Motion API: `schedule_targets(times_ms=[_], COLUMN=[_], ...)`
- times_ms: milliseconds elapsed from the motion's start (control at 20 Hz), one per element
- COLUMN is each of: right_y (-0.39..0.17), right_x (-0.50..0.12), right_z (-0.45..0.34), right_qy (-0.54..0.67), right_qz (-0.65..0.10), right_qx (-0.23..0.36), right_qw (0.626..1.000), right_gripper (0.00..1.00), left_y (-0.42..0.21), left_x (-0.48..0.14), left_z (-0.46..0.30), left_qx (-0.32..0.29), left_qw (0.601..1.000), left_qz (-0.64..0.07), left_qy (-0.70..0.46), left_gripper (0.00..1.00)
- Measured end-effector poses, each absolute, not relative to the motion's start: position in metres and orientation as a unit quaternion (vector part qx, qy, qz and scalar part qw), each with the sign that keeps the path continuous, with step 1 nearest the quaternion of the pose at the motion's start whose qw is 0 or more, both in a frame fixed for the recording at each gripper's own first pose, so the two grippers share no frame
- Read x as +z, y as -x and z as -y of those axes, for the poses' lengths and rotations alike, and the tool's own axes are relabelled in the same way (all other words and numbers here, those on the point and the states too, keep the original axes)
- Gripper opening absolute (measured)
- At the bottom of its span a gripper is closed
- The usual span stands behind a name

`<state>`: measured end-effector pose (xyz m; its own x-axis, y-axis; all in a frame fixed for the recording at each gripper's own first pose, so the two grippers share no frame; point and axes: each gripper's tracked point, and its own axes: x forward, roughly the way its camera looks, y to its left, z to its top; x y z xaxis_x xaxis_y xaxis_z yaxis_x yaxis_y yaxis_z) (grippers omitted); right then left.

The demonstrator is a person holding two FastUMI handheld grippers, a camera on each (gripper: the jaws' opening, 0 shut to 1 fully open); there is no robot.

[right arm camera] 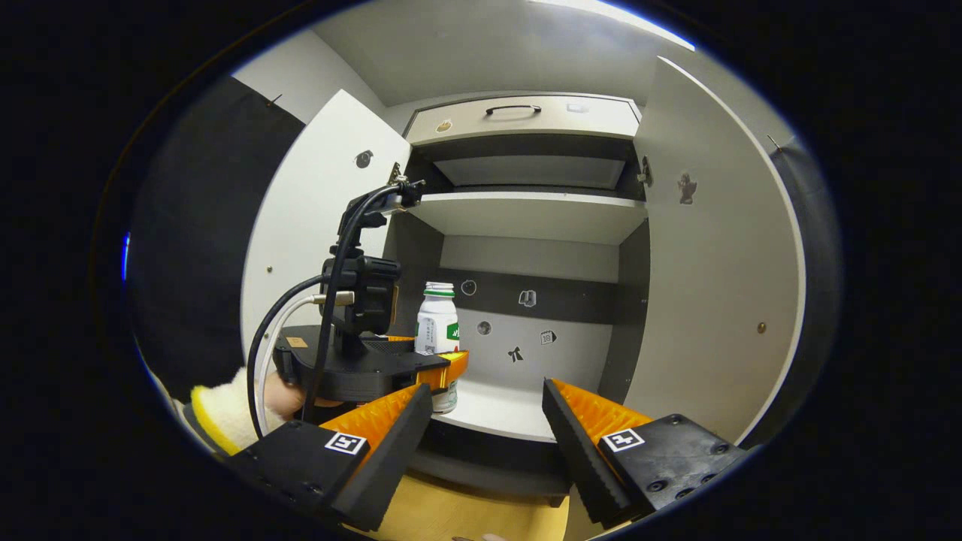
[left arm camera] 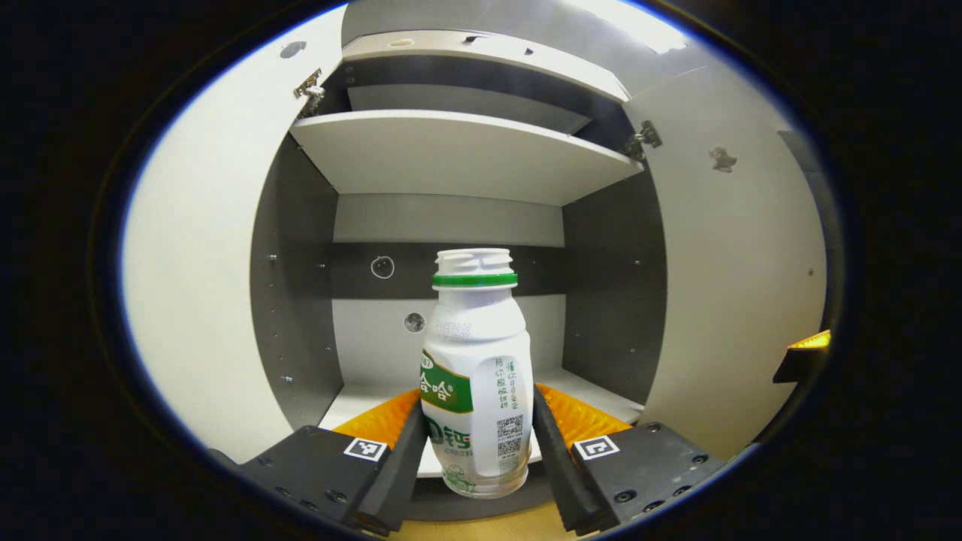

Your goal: Grasp the bottle in the cabinet with the left hand and place it on the coaster, then close the right door with the right hand and the left door with the left hand.

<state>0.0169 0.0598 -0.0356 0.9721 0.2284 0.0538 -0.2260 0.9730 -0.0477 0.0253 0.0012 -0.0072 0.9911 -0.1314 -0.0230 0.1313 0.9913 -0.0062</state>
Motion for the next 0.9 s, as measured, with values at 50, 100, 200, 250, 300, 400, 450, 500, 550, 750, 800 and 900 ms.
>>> schedule_targets(times_ms=[50,100,200,250,300,400,450,500,550,750,800,900], right_y=[-0.007,0.004,0.029,0.039,0.050,0.072,0.082,0.091,0.097,0.111,0.111,0.115], right_x=[-0.035,-0.036,-0.037,-0.038,-0.038,-0.042,-0.044,-0.046,-0.046,-0.035,-0.034,-0.035], right_z=[-0.063,-0.068,-0.076,-0.078,-0.080,-0.084,-0.085,-0.085,-0.084,-0.068,-0.065,-0.054], right_qy=[0.020,0.020,0.020,0.018,0.014,-0.003,-0.009,-0.011,-0.008,0.014,0.019,0.032], right_qz=[0.029,0.026,0.020,0.017,0.016,0.008,0.002,-0.003,-0.007,0.004,0.006,0.007], right_qx=[0.113,0.111,0.107,0.103,0.097,0.087,0.082,0.077,0.071,0.053,0.053,0.053], right_qw=[0.993,0.993,0.994,0.994,0.995,0.996,0.997,0.997,0.997,0.998,0.998,0.998], right_gripper=[0.98,0.97,0.97,0.97,0.98,0.98,0.98,0.98,0.98,0.98,0.98,0.97], left_y=[-0.016,-0.005,0.020,0.032,0.043,0.068,0.079,0.090,0.099,0.127,0.128,0.130], left_x=[-0.007,-0.007,-0.007,-0.006,-0.006,-0.004,-0.005,-0.005,-0.008,-0.011,-0.010,-0.016], left_z=[-0.002,-0.003,0.000,0.003,0.005,0.008,0.010,0.011,0.012,0.020,0.019,0.020], left_qx=[-0.066,-0.068,-0.075,-0.082,-0.089,-0.099,-0.103,-0.106,-0.107,-0.115,-0.111,-0.105], left_qw=[0.998,0.998,0.997,0.997,0.996,0.995,0.995,0.994,0.994,0.993,0.994,0.994], left_qz=[-0.012,-0.013,-0.011,-0.012,-0.011,-0.008,-0.008,-0.008,-0.011,-0.015,-0.014,-0.016], left_qy=[0.001,0.000,0.002,0.005,0.005,-0.003,-0.007,-0.010,-0.011,0.004,0.008,0.013], left_gripper=[0.76,0.76,0.76,0.76,0.76,0.76,0.76,0.75,0.76,0.75,0.75,0.75])
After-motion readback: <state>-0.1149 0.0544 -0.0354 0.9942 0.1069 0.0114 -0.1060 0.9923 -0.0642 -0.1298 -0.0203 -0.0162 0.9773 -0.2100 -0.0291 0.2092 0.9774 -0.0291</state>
